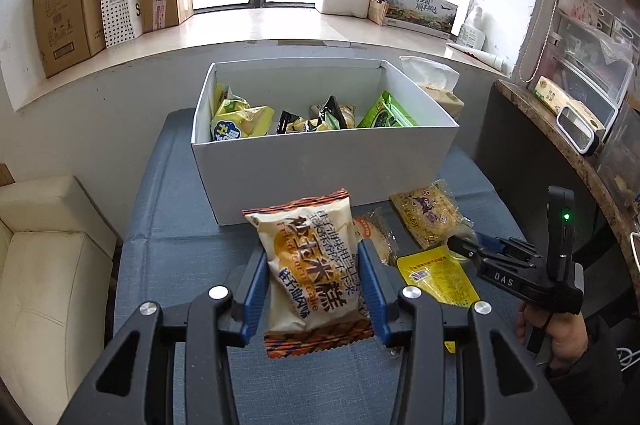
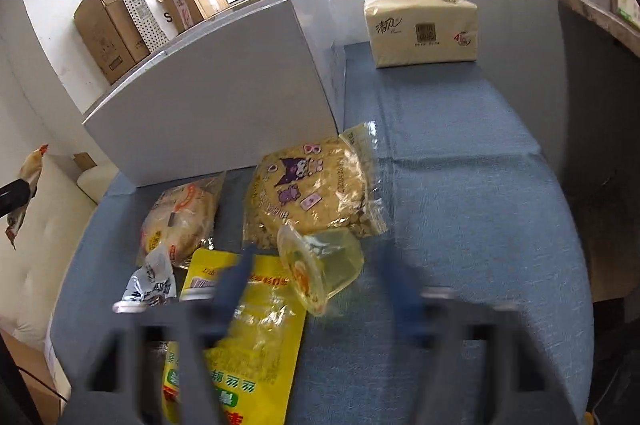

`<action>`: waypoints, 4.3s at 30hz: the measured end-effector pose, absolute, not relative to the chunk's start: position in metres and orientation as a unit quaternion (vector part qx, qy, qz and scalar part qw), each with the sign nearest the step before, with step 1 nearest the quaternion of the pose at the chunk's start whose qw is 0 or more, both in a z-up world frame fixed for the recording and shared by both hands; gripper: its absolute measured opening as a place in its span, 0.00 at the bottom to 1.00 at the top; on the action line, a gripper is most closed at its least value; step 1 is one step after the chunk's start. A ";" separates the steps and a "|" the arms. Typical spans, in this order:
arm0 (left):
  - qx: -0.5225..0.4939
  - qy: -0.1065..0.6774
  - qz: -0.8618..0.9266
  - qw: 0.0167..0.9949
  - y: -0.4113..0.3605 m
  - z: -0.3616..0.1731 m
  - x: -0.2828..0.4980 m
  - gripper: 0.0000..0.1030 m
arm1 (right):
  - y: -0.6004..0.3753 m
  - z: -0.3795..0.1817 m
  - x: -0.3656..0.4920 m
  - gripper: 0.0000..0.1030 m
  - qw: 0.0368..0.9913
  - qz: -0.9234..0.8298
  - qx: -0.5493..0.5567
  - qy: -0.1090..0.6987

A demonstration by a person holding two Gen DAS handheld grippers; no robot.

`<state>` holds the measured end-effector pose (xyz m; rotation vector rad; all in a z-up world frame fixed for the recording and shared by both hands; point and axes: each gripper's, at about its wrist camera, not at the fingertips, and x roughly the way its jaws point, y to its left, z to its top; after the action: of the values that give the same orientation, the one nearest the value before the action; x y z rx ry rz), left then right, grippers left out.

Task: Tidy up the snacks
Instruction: 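Carry the cake pack and jelly cup into the box and release both, then grasp the large yellow bag with the right tool, then grasp the braised-meat pack with the left tool while the right tool holds the yellow bag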

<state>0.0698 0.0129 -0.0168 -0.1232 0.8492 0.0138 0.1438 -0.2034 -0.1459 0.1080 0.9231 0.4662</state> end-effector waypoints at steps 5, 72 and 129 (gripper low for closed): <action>-0.055 0.414 0.000 0.909 0.009 -0.018 0.071 0.46 | -0.208 -0.145 0.138 0.34 0.866 0.227 0.059 0.442; -0.099 0.406 -0.044 0.907 0.022 -0.060 0.029 1.00 | -0.185 -0.118 0.065 1.00 0.855 0.252 0.026 0.452; 0.016 0.491 -0.083 0.867 -0.049 -0.120 0.086 0.77 | -0.239 -0.098 0.039 0.23 0.877 0.273 0.066 0.389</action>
<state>0.0859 -0.0492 -0.1204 0.0341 1.0287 -0.1742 0.0388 -0.2389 -0.0976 0.1370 0.8120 0.5704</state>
